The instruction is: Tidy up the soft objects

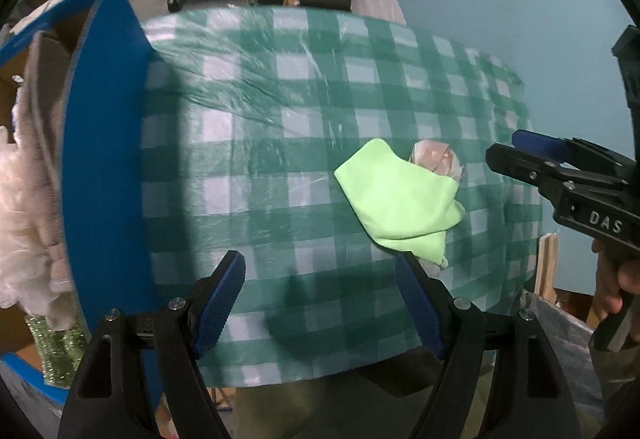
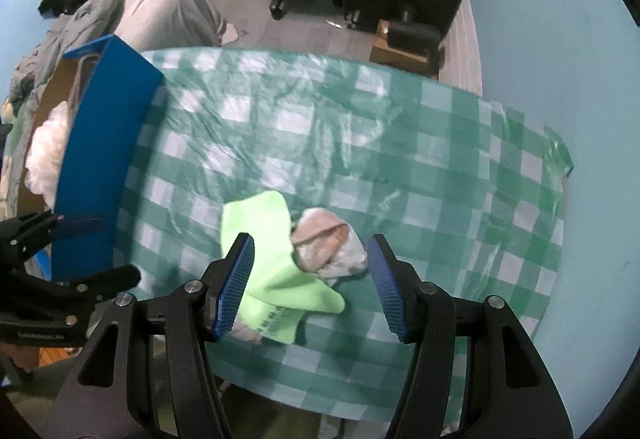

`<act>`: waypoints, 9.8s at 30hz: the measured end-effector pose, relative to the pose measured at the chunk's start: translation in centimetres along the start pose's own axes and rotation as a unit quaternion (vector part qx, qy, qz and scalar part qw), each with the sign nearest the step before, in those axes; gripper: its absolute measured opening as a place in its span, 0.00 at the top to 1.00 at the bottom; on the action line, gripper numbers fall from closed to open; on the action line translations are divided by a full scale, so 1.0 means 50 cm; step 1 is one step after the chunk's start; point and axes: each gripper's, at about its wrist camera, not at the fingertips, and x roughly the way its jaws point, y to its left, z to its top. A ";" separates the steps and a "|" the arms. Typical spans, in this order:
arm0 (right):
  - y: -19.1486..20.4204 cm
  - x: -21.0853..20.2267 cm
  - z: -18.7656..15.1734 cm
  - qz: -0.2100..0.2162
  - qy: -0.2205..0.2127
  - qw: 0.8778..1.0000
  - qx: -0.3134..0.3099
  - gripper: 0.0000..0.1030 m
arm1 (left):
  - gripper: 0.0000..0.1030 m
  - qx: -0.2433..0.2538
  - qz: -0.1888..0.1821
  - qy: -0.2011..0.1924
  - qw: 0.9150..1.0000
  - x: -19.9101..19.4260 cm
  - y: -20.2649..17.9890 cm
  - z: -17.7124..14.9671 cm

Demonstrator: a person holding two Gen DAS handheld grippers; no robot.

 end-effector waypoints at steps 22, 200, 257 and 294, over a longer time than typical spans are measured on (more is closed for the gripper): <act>-0.044 0.154 0.000 0.010 0.061 0.998 0.013 0.42 | 0.22 0.105 0.095 0.014 0.990 0.137 -0.083 0.081; 0.587 0.021 0.075 0.102 0.008 0.973 -0.206 0.68 | 0.93 -0.089 0.132 -0.121 0.980 -0.248 0.431 -0.161; 0.497 -0.246 0.094 0.008 -0.157 0.982 -0.101 0.27 | 0.08 -0.085 0.135 -0.262 0.952 -0.489 0.337 -0.172; 0.429 -0.266 0.082 0.010 -0.164 0.983 -0.083 0.27 | 0.08 -0.103 0.149 -0.258 0.949 -0.475 0.289 -0.160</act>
